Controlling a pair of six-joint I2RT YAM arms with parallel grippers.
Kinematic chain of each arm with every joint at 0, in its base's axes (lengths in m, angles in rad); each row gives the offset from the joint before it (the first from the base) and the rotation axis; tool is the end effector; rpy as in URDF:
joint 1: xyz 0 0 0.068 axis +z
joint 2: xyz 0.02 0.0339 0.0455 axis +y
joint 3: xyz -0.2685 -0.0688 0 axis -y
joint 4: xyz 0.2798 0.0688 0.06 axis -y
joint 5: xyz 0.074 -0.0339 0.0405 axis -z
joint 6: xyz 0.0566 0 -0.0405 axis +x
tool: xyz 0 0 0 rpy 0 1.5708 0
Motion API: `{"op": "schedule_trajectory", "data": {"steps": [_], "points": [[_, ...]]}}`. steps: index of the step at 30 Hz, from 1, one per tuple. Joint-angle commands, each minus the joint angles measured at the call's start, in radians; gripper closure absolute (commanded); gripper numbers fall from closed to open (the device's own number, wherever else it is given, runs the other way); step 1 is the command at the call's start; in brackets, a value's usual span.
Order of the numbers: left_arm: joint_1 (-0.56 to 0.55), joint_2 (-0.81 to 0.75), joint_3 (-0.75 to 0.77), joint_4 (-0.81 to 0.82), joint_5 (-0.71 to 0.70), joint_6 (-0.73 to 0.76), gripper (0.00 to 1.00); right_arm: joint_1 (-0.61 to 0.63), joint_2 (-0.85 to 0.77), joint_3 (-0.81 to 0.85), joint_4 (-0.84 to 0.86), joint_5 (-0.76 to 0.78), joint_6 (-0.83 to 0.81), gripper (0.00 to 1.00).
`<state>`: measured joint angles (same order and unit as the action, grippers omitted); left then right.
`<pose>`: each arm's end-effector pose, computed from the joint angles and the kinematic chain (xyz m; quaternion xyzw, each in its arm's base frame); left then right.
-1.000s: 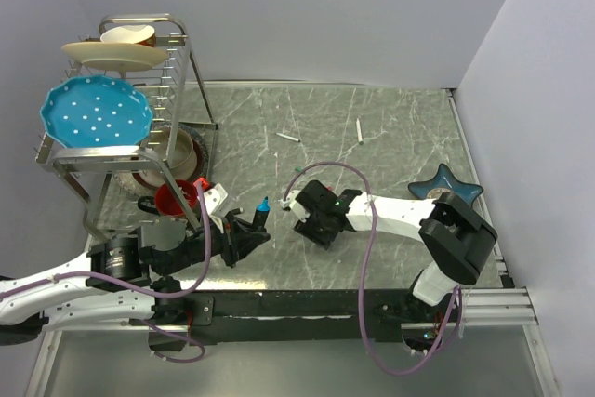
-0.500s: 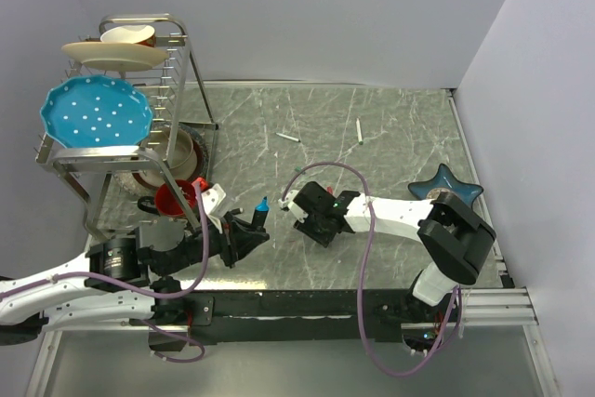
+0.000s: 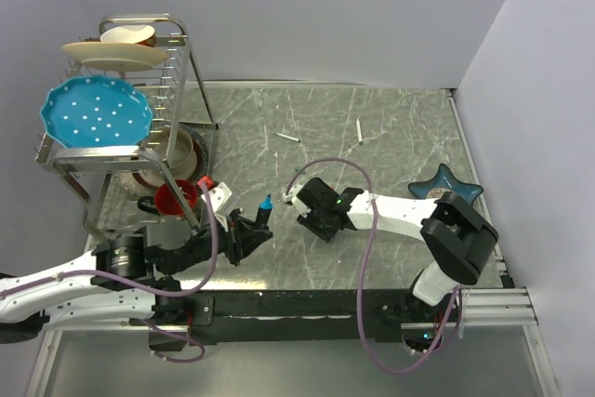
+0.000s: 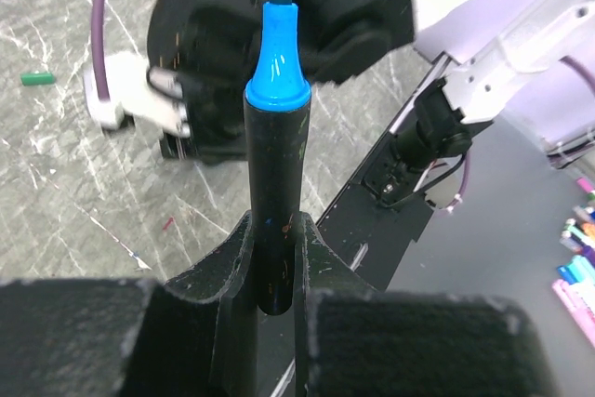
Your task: Insert the pens into the pen caps
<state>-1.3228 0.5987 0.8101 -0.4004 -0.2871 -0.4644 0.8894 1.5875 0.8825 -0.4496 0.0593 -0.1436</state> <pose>0.0610 -0.1756 0.3581 0.2345 0.7315 -0.4224 0.4811 0.2100 0.2536 0.1270 -0.4776 0.8534 0.0482 0.2029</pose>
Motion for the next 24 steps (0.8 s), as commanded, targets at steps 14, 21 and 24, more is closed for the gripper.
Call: {"op": "schedule_trajectory", "data": {"steps": [14, 21, 24], "points": [[-0.006, 0.111, -0.127, 0.256, -0.035, -0.1, 0.99, -0.098, -0.28, 0.11, 0.0, 0.124, 0.323, 1.0], [-0.004, 0.205, -0.175, 0.365, -0.081, -0.128, 0.99, -0.092, -0.357, 0.242, -0.055, 0.206, 0.527, 1.0], [0.002, 0.283, -0.157, 0.379, -0.101, -0.132, 0.99, -0.084, -0.398, 0.256, -0.041, 0.229, 0.59, 1.0]]}}
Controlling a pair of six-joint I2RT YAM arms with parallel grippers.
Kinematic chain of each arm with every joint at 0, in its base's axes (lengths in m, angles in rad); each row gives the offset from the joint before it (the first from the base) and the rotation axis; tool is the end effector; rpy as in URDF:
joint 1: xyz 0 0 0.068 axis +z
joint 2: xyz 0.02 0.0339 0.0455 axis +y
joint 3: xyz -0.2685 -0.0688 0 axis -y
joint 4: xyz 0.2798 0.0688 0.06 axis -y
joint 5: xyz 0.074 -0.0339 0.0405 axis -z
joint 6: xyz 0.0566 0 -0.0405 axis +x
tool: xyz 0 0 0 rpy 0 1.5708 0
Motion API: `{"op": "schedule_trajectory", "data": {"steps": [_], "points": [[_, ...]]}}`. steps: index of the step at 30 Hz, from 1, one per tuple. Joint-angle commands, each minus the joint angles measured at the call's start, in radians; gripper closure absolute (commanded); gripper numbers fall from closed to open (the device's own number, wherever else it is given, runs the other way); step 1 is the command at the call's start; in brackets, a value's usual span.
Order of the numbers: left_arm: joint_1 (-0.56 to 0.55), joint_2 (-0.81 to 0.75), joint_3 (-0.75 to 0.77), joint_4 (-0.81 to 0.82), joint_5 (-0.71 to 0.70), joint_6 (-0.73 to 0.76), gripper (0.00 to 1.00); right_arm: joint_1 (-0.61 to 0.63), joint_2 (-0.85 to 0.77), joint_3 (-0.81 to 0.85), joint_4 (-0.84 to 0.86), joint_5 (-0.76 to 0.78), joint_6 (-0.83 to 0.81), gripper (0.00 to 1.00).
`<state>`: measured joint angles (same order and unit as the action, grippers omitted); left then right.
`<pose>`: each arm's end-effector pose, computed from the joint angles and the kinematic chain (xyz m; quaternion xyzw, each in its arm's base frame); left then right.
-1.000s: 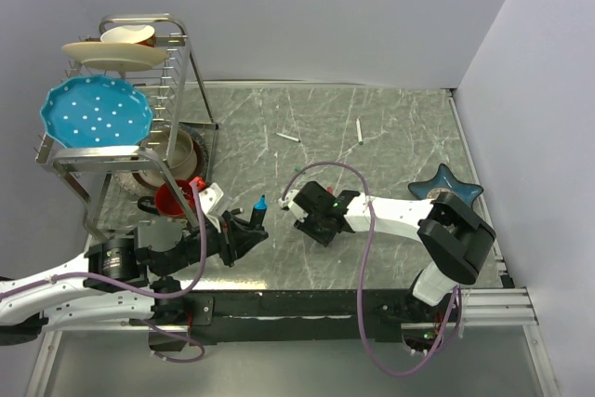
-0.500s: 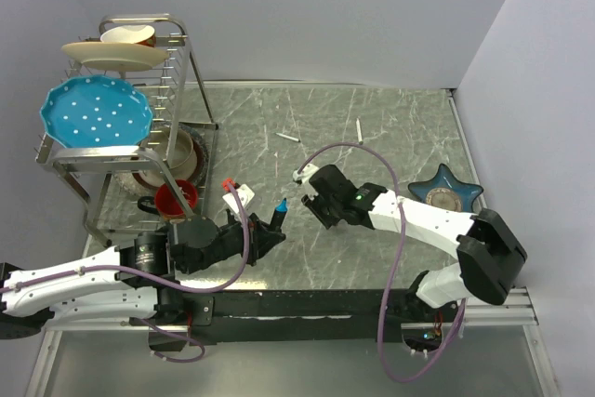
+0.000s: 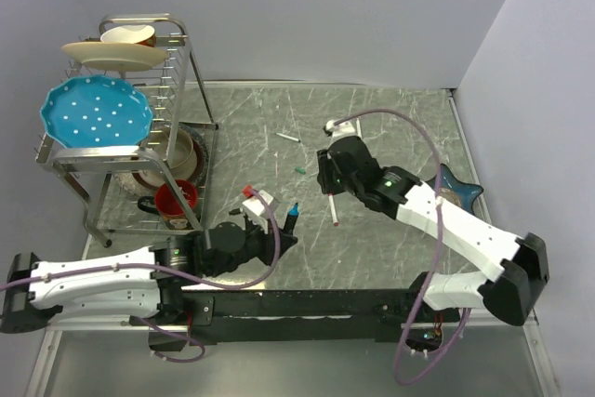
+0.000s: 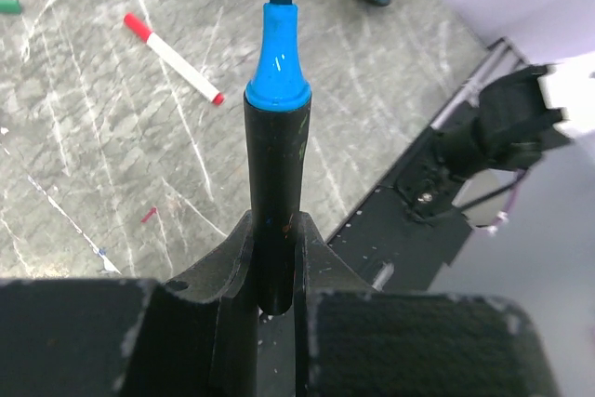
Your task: Insert the pens into the pen caps
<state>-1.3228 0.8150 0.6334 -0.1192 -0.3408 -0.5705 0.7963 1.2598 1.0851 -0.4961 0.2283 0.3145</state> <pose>0.0781 -0.2314 0.2796 0.1979 0.7749 -0.3946 0.4524 0.2364 0.2233 0.2993 -0.1653 0.8806 0.1407 0.4213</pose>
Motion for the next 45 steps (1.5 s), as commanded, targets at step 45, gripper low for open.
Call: {"op": "schedule_trajectory", "data": {"steps": [45], "points": [[0.178, 0.225, 0.086, 0.222, 0.175, -0.015, 0.99, 0.239, -0.261, -0.145, 0.211, 0.25, 0.394, 1.0]]}}
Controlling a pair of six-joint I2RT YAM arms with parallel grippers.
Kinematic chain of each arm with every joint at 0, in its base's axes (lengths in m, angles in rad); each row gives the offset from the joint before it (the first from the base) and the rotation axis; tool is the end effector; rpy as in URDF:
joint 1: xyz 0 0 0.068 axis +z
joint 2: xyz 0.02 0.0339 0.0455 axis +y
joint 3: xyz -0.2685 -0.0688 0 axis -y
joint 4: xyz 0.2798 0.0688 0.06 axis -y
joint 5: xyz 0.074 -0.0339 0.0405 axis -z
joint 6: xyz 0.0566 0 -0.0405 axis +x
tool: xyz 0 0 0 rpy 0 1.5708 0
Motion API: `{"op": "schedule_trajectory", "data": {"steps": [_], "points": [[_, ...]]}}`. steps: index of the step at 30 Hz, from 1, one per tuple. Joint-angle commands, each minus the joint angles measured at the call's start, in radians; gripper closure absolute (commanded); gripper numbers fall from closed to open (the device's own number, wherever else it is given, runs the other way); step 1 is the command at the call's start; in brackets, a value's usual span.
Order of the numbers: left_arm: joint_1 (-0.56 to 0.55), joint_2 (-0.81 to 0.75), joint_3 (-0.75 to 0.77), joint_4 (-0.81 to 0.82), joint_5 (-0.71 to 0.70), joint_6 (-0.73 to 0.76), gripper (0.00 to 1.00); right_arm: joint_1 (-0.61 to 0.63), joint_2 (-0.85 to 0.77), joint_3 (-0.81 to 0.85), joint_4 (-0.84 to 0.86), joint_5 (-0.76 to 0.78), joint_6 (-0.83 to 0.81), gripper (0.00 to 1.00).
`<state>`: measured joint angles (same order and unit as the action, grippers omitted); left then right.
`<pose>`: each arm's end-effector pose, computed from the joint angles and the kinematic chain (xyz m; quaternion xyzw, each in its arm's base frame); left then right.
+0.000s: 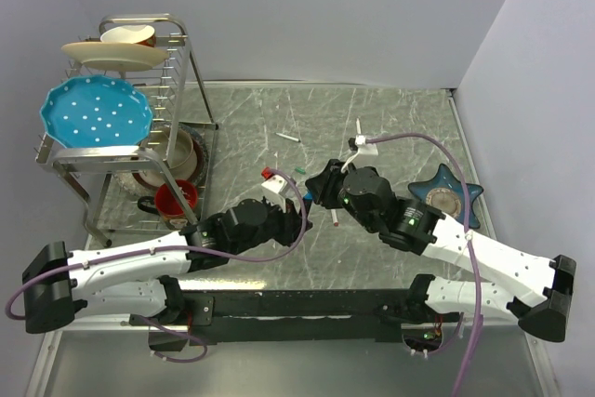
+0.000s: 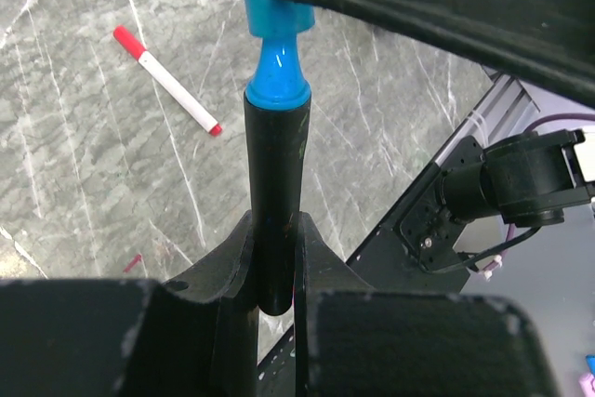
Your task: Insert the pens into the pen caps
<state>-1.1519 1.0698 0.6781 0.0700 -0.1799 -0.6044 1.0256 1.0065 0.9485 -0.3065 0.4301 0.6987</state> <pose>0.1295 -0.2659 0.2566 0.1679 0.7921 -0.4016 0.4280 0.1635 0.2241 0.3393 -0.0115 0.8136 0.3064 0.4941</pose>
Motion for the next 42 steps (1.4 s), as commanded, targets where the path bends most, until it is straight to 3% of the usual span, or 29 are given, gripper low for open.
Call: {"op": "schedule_trajectory", "data": {"steps": [1, 7, 17, 26, 42], "points": [[0.008, -0.033, 0.04, 0.033, 0.014, 0.018, 0.99, 0.011, -0.008, -0.008, 0.021, 0.05, 0.012, 1.0], [0.021, -0.033, 0.041, 0.04, 0.02, 0.017, 0.99, 0.054, -0.023, -0.051, 0.05, 0.059, 0.068, 1.0], [0.041, -0.015, 0.055, 0.054, 0.034, 0.008, 0.99, 0.149, -0.032, -0.111, 0.0, 0.2, 0.248, 1.0], [0.047, -0.034, 0.06, 0.053, 0.042, 0.009, 0.99, 0.2, -0.002, -0.062, -0.075, 0.248, 0.255, 0.7], [0.046, -0.077, 0.038, 0.057, 0.062, 0.025, 0.99, 0.214, -0.081, -0.06, 0.0, 0.191, 0.177, 0.47]]}}
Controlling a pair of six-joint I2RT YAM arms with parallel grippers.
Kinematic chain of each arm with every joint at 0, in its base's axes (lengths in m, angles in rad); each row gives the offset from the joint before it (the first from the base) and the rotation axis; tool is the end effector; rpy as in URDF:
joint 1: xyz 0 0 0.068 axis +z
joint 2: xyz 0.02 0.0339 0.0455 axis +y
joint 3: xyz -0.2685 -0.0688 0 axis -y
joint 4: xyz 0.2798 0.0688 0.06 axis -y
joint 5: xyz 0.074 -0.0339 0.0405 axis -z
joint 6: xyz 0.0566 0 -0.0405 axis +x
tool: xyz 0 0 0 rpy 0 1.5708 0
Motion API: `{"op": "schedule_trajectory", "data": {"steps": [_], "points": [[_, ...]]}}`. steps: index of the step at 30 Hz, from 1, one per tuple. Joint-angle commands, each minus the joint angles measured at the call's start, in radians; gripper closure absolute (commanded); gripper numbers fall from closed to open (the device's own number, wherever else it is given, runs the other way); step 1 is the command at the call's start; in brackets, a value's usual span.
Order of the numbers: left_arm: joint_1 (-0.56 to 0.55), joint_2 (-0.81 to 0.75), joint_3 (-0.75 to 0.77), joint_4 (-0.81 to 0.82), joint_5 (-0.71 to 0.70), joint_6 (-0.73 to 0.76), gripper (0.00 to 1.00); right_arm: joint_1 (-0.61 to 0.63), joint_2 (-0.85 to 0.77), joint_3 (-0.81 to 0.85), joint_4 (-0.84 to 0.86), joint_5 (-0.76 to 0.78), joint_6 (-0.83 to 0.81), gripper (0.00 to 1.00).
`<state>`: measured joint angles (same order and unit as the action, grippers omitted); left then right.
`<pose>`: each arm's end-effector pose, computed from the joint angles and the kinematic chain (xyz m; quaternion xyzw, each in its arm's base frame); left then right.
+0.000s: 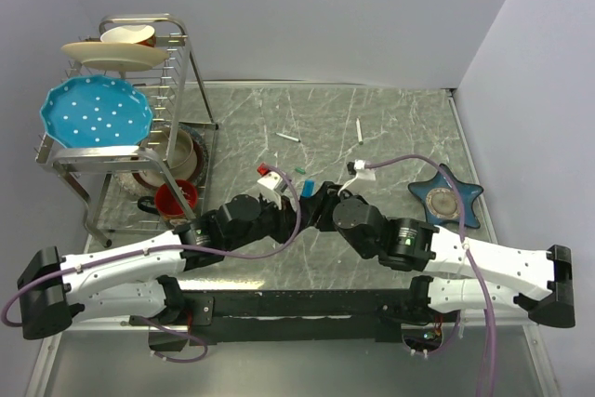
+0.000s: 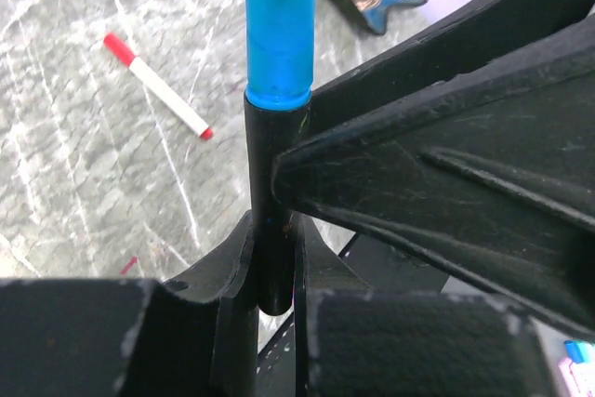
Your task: Insert the pens into the pen caps
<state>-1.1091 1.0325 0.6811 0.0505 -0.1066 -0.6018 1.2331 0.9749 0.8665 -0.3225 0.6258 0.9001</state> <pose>0.1346 -0.2571 0.2654 0.1712 0.7862 -0.4190 0.4208 0.1184 0.2370 0.3150 0.0310 0.8175 0.3243 0.4749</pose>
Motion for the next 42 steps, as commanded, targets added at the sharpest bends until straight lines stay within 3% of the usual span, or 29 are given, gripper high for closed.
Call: {"op": "schedule_trajectory", "data": {"steps": [1, 9, 19, 31, 42], "points": [[0.005, -0.045, 0.032, 0.078, -0.008, 0.023, 0.99, 0.005, -0.059, 0.02, 0.014, -0.005, -0.027, 0.46], [0.005, -0.133, -0.04, 0.126, 0.096, 0.051, 0.99, 0.006, -0.176, 0.009, 0.059, -0.076, -0.187, 0.31], [0.003, -0.249, -0.104, 0.146, 0.287, 0.073, 0.99, 0.006, -0.329, 0.043, 0.126, -0.376, -0.461, 0.26], [0.003, -0.266, -0.123, 0.222, 0.525, 0.083, 0.99, 0.005, -0.228, 0.175, 0.068, -0.538, -0.553, 0.26], [0.003, -0.264, -0.121, 0.246, 0.578, 0.085, 0.99, 0.005, -0.202, 0.172, 0.056, -0.557, -0.587, 0.3]]}}
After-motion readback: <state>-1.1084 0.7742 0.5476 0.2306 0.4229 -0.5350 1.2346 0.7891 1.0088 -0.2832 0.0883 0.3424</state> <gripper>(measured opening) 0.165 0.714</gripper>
